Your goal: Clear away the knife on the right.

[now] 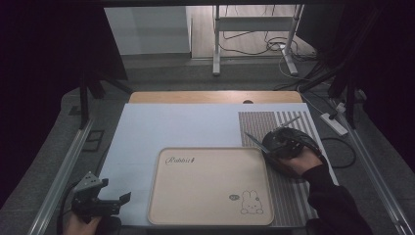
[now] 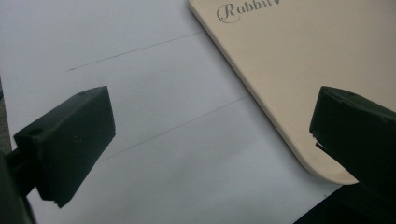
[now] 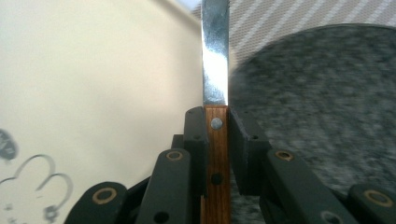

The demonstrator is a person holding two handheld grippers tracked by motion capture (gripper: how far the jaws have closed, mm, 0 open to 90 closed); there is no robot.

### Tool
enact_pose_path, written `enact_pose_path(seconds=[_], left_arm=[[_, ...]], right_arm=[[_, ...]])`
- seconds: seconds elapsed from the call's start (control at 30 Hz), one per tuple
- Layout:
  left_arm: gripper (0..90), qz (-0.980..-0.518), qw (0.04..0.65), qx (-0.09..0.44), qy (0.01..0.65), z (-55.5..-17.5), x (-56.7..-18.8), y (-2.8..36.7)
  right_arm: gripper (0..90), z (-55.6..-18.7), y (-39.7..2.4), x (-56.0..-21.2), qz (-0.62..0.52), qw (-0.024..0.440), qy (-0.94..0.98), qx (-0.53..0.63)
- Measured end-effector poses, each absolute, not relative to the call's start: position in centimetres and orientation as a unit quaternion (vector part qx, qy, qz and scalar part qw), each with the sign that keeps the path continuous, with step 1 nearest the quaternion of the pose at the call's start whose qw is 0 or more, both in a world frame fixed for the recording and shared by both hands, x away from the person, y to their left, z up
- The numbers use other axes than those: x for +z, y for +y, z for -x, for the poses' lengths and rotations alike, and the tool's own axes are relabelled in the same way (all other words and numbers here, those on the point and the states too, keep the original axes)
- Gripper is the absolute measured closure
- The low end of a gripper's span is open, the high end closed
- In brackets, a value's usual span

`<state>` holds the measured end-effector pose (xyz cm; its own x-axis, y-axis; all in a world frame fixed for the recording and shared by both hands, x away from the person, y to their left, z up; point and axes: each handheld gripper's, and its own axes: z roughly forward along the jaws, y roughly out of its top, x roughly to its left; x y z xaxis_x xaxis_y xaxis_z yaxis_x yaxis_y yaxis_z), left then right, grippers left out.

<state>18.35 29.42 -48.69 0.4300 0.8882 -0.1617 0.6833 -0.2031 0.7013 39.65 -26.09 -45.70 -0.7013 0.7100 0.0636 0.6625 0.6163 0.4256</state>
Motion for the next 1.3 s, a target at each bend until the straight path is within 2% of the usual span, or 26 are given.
enact_pose_path(seconds=[0.27, 0.8, 1.3], left_arm=[[0.3, -0.763, 0.367, 0.138, 0.513, -18.3, -48.7, 29.5], [0.3, -0.762, 0.369, 0.137, 0.514, -18.3, -48.7, 29.6], [0.4, -0.763, 0.367, 0.136, 0.514, -18.4, -48.7, 29.5]], right_arm=[[77.4, -36.9, -24.0, -46.1, -0.357, 0.036, 0.907, 0.222], [77.4, -32.4, -20.3, -46.3, -0.319, 0.033, 0.917, 0.236], [77.1, -32.2, -18.9, -49.2, -0.346, 0.024, 0.915, 0.207]])
